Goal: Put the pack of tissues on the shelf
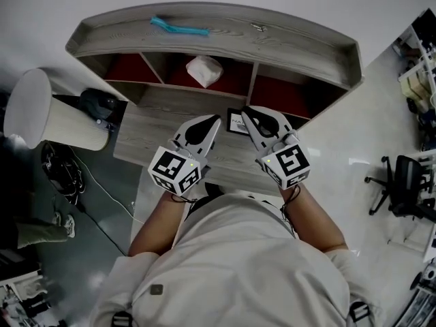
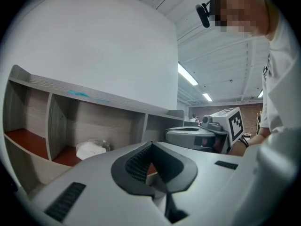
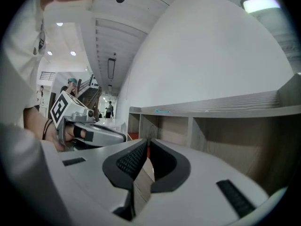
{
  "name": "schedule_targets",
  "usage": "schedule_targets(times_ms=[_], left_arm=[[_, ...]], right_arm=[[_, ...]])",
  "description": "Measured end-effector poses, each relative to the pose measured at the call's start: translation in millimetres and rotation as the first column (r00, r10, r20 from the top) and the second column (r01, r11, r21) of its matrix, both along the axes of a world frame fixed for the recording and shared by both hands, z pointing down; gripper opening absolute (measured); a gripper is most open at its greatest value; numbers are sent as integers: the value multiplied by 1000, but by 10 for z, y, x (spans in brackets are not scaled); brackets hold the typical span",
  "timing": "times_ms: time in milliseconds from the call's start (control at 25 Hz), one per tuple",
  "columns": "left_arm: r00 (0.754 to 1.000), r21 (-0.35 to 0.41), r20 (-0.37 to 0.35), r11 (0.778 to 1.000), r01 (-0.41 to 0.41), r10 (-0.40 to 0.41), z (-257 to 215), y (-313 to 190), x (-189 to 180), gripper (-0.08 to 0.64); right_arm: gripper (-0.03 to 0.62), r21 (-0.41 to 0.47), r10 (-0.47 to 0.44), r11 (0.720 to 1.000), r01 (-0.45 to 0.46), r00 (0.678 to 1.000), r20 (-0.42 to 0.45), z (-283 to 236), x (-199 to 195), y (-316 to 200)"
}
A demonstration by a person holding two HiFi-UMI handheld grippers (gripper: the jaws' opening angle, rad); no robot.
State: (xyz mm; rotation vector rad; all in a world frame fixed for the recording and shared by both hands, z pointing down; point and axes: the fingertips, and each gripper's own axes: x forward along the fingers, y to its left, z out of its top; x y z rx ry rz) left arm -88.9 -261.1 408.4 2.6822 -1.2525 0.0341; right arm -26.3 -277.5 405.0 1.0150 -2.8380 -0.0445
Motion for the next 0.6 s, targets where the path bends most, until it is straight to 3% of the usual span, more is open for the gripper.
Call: schedule_targets(times_ms=[400,600], left_arm=[[998,1,-5,998,60,-60,8,617,391,14],[996,-16,-11,996,88,-88,71,888,484,14]], right_arm=[[20,31,-94,995,94,996,4,-36,399,664],[20,-7,-118,993,118,993,5,2,514,937]])
